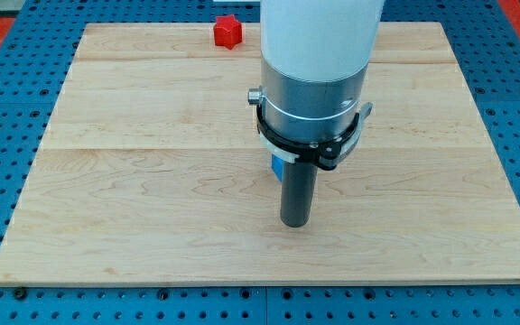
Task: Move your arm to the bottom right side of the board
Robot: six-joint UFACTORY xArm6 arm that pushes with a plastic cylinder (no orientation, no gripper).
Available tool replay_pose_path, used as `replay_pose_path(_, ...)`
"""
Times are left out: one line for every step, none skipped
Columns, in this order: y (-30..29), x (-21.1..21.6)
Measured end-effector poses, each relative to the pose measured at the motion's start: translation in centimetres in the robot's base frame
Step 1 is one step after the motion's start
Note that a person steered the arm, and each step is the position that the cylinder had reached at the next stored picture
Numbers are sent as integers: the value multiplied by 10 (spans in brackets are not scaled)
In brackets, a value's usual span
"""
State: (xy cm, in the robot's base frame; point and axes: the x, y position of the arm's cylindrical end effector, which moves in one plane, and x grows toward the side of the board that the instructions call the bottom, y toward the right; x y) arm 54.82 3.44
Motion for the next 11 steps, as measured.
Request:
replay_pose_path(0, 0)
replay_pose_path(4, 1)
replay_pose_path(-25, 29)
replay_pose_path(-3, 30)
replay_pose_path(-1, 33)
replay_pose_path(14, 37)
replay_pose_path(23, 41)
replay_pose_path(44, 48)
replay_pose_path(92, 37)
replay_pose_path(140, 32)
replay_pose_path(150, 32)
